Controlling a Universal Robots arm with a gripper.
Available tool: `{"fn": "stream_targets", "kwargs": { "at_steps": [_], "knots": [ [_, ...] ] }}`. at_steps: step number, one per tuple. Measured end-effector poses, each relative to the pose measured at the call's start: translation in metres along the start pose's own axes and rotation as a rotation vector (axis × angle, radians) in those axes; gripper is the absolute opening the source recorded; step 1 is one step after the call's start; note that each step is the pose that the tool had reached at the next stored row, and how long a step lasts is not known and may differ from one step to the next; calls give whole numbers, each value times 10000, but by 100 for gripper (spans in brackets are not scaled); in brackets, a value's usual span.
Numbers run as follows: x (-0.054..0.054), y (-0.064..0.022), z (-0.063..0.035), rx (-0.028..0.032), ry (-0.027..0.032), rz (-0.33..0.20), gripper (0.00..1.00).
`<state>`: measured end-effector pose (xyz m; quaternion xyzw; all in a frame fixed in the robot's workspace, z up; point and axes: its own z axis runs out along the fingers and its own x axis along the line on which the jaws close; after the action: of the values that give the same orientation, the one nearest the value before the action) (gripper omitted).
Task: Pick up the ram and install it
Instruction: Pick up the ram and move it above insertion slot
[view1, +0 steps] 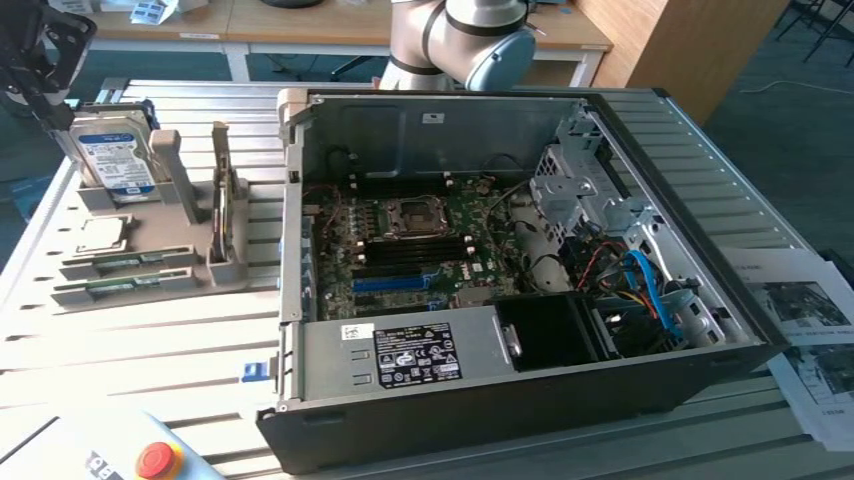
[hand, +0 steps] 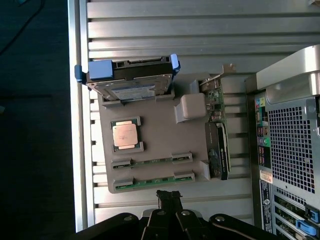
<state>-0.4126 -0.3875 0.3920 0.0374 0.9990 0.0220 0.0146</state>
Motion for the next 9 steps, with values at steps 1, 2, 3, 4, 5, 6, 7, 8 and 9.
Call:
{"fn": "stream_targets", "kwargs": {
  "at_steps": [1,2,3,4,5,6,7,8,9],
  "knots": [
    [0,0,0,1,0,0,10],
    [0,0,0,1,0,0,10],
    [0,0,0,0,0,0,10],
    [0,0,0,1,0,-5,10],
    [0,0,0,0,0,-19,10],
    [0,0,0,-1,2,-42,10],
    [0,0,0,-2,3,-67,10],
    [0,0,0,-3,5,-109,10],
    [0,0,0,-4,7,-164,10]
  ]
}}
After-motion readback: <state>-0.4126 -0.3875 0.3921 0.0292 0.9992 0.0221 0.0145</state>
